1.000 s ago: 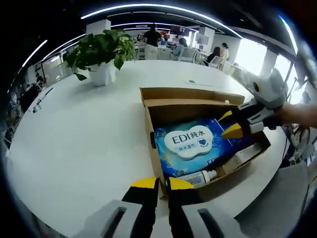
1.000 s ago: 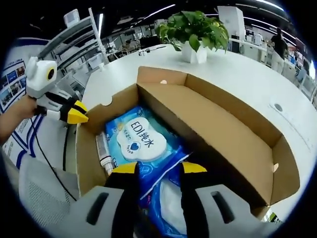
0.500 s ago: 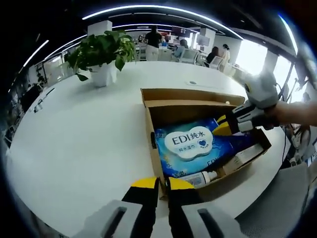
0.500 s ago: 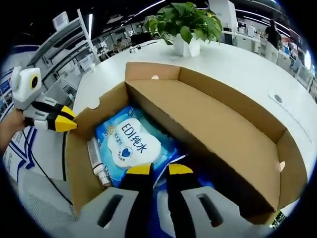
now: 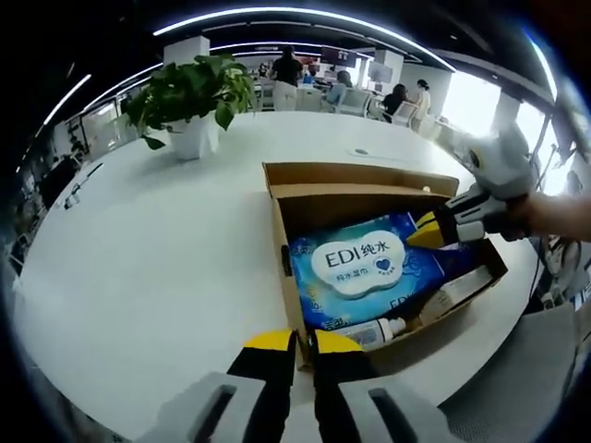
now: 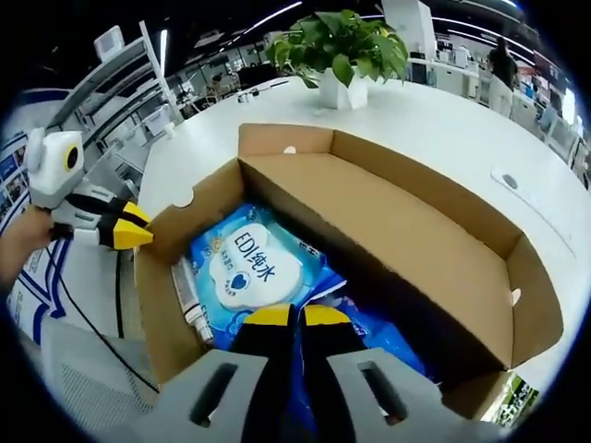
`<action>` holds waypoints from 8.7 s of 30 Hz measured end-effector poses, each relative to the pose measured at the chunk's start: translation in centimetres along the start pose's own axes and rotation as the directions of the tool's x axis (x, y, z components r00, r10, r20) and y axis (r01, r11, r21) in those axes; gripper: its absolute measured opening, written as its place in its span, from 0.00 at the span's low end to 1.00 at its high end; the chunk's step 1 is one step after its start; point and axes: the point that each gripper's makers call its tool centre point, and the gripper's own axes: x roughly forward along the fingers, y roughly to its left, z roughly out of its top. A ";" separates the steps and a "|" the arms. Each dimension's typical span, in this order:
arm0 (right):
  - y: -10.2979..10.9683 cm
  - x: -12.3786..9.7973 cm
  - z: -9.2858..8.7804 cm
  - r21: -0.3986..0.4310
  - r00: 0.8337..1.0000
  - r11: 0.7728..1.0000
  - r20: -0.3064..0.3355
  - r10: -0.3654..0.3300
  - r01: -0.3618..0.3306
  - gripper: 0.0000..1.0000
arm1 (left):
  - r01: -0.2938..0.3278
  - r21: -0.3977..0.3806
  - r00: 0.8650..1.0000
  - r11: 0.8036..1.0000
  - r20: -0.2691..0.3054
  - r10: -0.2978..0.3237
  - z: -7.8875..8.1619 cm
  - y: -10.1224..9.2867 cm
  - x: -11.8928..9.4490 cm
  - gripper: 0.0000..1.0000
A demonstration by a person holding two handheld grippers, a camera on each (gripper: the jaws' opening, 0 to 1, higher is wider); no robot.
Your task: Operate the shoe box by opening the lid, removing the specified soft item, and placing it in the target area until the item is outside and the box remains undamaged.
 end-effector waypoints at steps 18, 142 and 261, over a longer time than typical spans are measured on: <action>-0.9 -3.4 -0.4 0.030 0.999 0.999 0.025 -0.028 0.027 0.00 | -0.009 0.016 1.000 1.000 -0.020 0.009 0.1 0.0 0.0 0.06; -10.3 -20.0 -4.7 0.300 0.945 0.926 0.162 -0.285 0.228 0.00 | 0.494 -0.018 0.869 0.870 -0.042 -0.494 8.5 -21.8 3.7 0.03; -21.9 -20.8 -13.1 0.323 0.934 0.890 0.041 -0.354 0.323 0.16 | 0.495 0.403 0.866 0.769 -0.304 -0.397 9.7 -32.1 11.8 0.26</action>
